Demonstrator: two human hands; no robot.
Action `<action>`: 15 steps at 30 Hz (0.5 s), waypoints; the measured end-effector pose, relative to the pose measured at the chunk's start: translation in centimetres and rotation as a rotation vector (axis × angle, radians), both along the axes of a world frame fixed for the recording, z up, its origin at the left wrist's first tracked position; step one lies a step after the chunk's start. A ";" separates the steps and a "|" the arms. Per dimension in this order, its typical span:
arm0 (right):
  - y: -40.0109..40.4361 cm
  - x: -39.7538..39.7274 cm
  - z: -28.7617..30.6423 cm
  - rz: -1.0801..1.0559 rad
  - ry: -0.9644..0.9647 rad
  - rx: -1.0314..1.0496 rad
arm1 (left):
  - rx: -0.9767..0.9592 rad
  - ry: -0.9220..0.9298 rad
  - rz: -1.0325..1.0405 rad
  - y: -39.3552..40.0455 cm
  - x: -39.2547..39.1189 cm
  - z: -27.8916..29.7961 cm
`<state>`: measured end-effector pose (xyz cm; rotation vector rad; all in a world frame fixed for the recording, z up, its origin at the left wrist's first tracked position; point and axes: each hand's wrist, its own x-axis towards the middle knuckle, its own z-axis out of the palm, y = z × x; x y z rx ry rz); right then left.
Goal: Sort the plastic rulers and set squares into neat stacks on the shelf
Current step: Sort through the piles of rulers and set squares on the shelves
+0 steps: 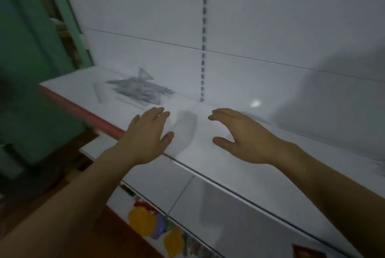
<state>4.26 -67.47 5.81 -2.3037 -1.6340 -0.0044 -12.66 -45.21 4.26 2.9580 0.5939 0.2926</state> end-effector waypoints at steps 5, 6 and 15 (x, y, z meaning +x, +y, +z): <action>12.9 -5.1 0.4 0.180 -0.052 -0.016 | 0.010 0.015 0.202 8.7 -9.3 1.1; 14.9 -5.9 0.4 0.218 -0.056 -0.032 | 0.018 -0.005 0.233 10.2 -10.7 1.1; 28.5 -7.8 -0.2 0.411 -0.126 -0.127 | 0.025 0.017 0.394 20.4 -15.1 0.9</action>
